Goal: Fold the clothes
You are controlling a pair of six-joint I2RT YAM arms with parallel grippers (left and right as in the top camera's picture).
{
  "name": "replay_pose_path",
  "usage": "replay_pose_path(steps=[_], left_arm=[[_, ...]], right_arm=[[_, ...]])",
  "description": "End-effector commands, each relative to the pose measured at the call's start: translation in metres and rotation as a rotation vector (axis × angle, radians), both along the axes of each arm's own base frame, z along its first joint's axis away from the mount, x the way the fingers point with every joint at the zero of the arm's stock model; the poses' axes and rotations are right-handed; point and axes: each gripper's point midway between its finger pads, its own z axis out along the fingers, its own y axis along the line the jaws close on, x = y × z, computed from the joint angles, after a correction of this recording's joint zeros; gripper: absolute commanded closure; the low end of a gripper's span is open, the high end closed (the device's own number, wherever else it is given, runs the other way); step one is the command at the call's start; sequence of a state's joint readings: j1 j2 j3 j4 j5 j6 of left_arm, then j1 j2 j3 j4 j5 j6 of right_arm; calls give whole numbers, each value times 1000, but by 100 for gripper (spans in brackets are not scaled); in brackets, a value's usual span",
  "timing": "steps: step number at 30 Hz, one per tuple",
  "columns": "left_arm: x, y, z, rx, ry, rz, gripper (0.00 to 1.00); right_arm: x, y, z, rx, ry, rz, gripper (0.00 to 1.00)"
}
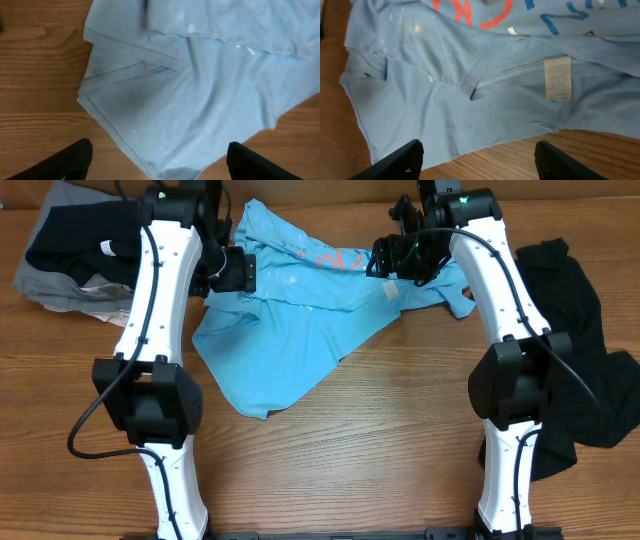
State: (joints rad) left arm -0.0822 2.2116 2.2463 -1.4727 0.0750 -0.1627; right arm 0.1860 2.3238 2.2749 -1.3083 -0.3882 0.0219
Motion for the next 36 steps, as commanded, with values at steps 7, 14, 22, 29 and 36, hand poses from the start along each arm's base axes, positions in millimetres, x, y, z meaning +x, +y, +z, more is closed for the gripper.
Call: replay_pose_path(steps=[7, 14, 22, 29, 36], left_arm=[[-4, 65, -42, -4, 56, 213, 23], [9, 87, -76, -2, 3, 227, 22], [38, 85, -119, -39, -159, 117, 29], [54, 77, -134, -85, -261, 100, 37], [61, 74, -144, -106, -318, 102, 53]], right_arm=[[-9, 30, -8, 12, -13, 51, 26], [-10, 39, -9, -11, -27, 67, 26], [-13, 36, -10, -22, -13, 65, 27], [-12, 35, -11, -32, -16, 63, 27], [-12, 35, -11, -32, -16, 63, 27]])
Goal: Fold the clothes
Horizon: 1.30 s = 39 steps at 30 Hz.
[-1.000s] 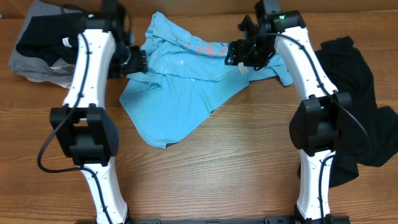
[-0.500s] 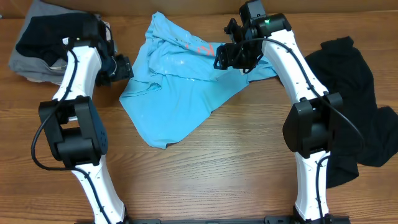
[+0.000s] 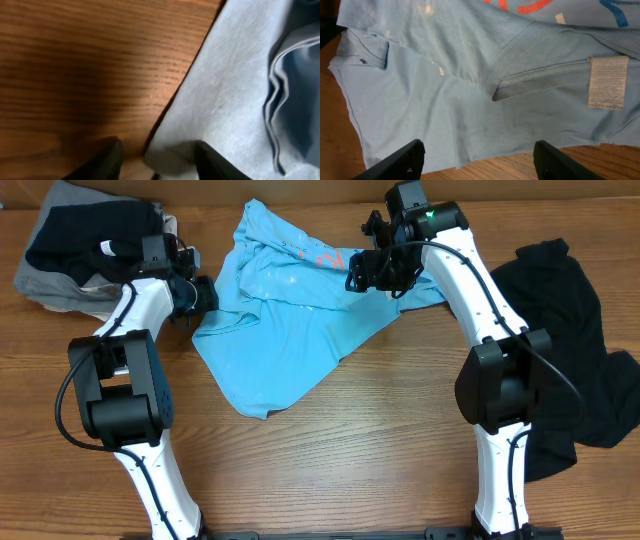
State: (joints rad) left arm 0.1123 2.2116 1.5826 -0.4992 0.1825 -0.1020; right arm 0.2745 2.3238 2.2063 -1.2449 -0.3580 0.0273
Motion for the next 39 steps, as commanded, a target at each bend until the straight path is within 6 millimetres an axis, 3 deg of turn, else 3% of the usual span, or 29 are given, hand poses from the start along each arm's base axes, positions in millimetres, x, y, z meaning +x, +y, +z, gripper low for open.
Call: replay_pose_path(steps=[1, 15, 19, 22, 32, 36, 39], left_arm=[[-3, -3, -3, -25, -5, -3, 55], [-2, -2, -4, -35, -10, 23, 95], [4, 1, 3, -36, -33, 30, 96], [10, 5, 23, -34, -45, 36, 96], [33, 10, 128, -5, -110, 13, 96], [31, 10, 153, -3, -113, 11, 96], [30, 9, 160, 3, -112, -1, 96]], right_arm=[[1, -3, 8, -2, -17, -13, 27], [1, -3, 8, -2, -17, -13, 28], [1, -3, 8, -2, -17, -12, 31], [1, -3, 8, -3, -17, -11, 32], [2, -8, 3, -81, -37, -18, 33], [2, -5, -10, -83, -34, -17, 34], [-1, 0, -29, -86, -27, -5, 34]])
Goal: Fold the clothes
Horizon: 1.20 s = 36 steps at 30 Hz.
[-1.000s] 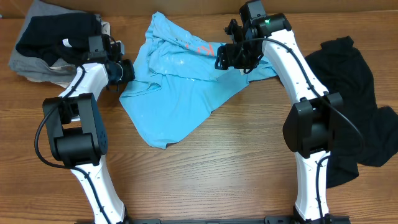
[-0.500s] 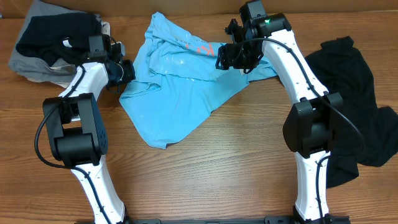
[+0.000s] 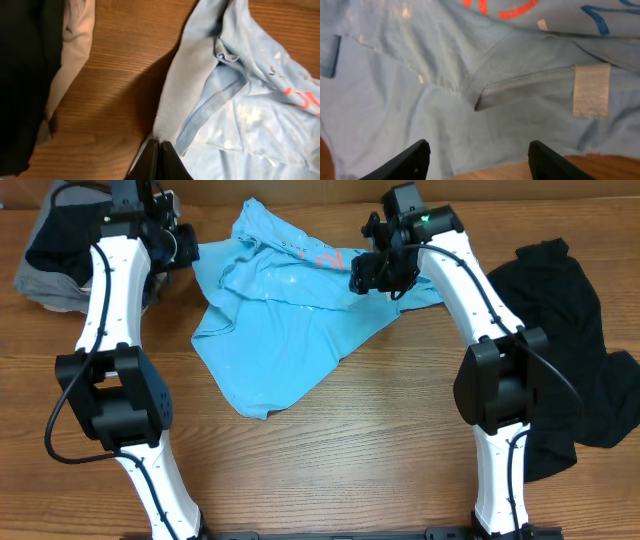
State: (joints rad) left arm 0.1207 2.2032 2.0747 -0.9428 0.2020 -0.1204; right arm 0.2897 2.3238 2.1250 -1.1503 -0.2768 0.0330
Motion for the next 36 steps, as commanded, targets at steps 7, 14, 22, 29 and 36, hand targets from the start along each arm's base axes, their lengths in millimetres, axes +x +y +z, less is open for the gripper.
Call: replay_pose_path(steps=[7, 14, 22, 29, 36], left_arm=[[-1, 4, 27, 23, -42, -18, 96], [-4, 4, 25, 22, -30, -18, 96], [-5, 7, 24, 41, -21, -15, 96], [-7, 8, 23, 43, -14, -13, 96], [-10, 8, 21, 42, 1, -13, 96]], right_arm=[[-10, 15, -48, -128, -65, 58, 30], [4, 33, -63, -145, -192, 128, 32], [12, 36, -74, -140, -224, 130, 54], [10, 39, -75, -125, -214, 139, 76], [4, 35, -80, -136, -185, 140, 48]])
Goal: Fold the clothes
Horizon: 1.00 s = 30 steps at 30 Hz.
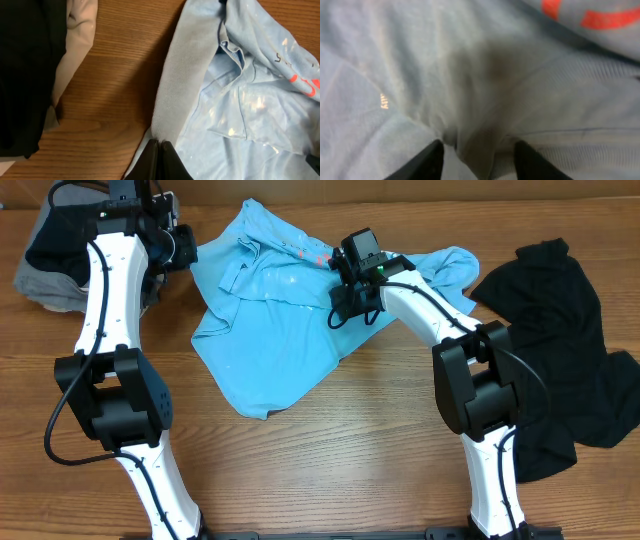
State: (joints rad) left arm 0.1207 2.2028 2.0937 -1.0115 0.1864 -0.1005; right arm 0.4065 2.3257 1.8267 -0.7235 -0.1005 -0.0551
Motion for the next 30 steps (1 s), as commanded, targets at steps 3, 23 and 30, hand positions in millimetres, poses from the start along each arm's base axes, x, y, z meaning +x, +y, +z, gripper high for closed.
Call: replay_pose_path(steps=[3, 23, 30], left_arm=[[1, 7, 22, 26, -46, -3, 96], [9, 19, 115, 127, -205, -10, 96], [-17, 38, 227, 263, -400, 72, 96]], right_arm=[[-4, -2, -15, -7, 29, 0, 48], [33, -34, 160, 92, -116, -130, 96], [13, -132, 324, 149, -338, -292, 96]])
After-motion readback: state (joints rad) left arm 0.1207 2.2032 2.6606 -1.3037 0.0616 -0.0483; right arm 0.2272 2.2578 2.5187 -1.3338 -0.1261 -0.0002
